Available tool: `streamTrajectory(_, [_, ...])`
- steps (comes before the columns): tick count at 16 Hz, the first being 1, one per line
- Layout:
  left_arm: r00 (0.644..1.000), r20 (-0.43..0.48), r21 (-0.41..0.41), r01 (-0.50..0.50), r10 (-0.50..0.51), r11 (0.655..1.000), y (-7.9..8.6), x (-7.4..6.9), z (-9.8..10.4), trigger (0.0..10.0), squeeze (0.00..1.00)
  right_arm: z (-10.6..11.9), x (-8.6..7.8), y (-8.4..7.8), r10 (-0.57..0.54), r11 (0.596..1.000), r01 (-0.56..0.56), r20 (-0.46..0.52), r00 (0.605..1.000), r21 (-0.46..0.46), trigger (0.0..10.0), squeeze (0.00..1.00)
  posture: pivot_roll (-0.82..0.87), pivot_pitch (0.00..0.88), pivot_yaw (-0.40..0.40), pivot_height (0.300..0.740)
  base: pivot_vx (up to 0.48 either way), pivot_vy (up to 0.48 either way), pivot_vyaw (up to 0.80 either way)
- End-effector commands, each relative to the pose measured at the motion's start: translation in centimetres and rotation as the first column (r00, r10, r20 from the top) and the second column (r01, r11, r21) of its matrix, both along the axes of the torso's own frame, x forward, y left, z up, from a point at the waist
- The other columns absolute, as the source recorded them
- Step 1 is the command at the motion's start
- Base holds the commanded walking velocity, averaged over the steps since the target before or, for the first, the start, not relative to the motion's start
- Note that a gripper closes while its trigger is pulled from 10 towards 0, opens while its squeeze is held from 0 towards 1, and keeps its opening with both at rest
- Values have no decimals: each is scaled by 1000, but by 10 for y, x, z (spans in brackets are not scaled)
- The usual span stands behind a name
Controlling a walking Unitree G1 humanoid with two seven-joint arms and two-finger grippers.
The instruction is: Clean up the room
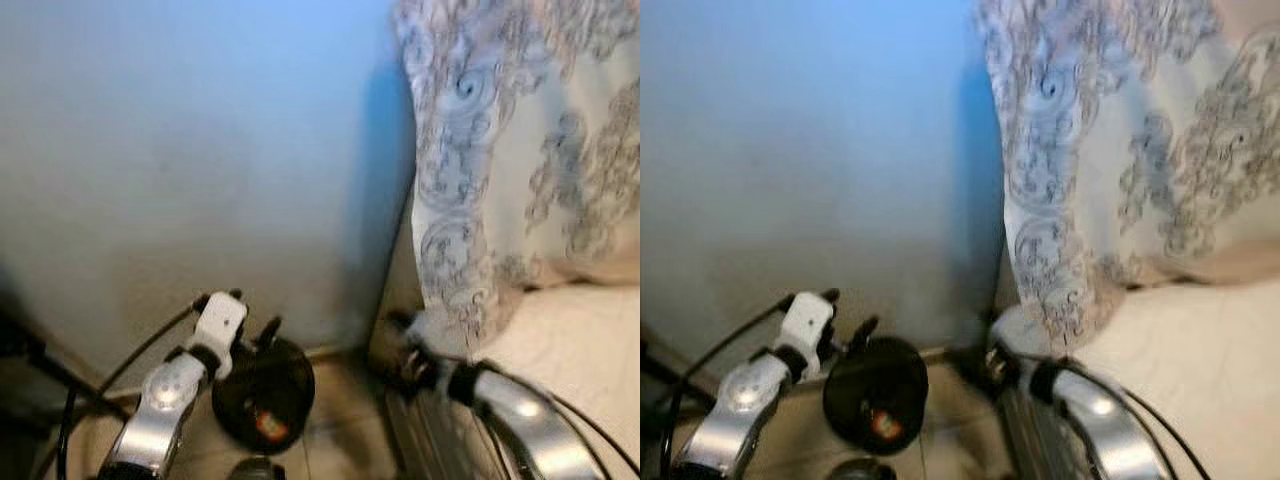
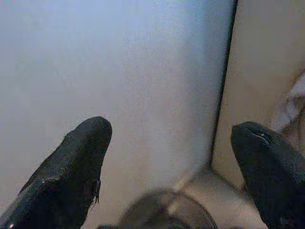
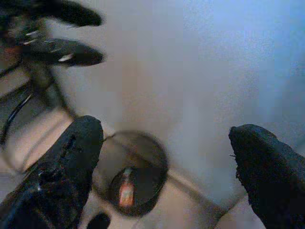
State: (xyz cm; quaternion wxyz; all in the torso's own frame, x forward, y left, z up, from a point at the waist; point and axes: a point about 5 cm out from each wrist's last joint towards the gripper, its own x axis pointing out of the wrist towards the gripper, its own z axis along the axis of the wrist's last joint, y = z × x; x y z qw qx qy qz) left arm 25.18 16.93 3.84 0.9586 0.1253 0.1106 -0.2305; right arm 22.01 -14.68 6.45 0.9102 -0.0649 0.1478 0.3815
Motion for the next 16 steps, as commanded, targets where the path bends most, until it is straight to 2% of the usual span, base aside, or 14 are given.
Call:
streamTrajectory(1, [998,56,-16,14,-13,1000,-14,-7,15,10000,420,17,3,-6,-138,987,134,40,990,90,10000,0,22,0,64,740,0,0,0])
streamTrajectory(2, [996,88,-64,5,1,998,-25,-13,27,10000,0,30,5,-5,-264,950,249,57,963,187,10000,0,11,0,74,740,0,0,0])
streamTrajectory(4, [993,111,-89,-19,29,996,-31,-16,37,10000,0,38,4,2,-319,924,296,61,946,243,10000,0,4,0,83,740,0,0,-363])
streamTrajectory(7, [992,102,-123,-57,69,991,-33,-17,45,10000,0,41,4,5,-378,905,352,71,923,240,10000,0,6,0,78,740,0,0,-742])
streamTrajectory(8, [984,105,-152,-125,142,980,-28,-20,52,10000,0,44,7,-3,-546,827,518,90,833,218,10000,0,10,0,51,740,0,0,-744])
streamTrajectory(10, [972,96,-170,-198,216,965,-21,-27,54,10000,0,49,6,-16,-682,724,652,95,725,226,10000,0,18,0,26,740,0,0,-753])
streamTrajectory(12, [962,93,-164,-239,257,957,-18,-31,55,10000,0,63,3,-21,-710,702,671,149,689,241,10000,0,24,0,4,740,0,0,-766])
streamTrajectory(13, [948,98,-158,-284,301,946,-11,-33,57,10000,0,71,1,-15,-693,720,651,192,695,242,10000,0,22,0,-1,740,0,0,-775])
streamTrajectory(16, [931,117,-147,-329,347,933,0,-34,66,10000,0,67,0,-9,-703,709,665,161,693,235,10000,0,38,0,-6,740,0,0,-775])
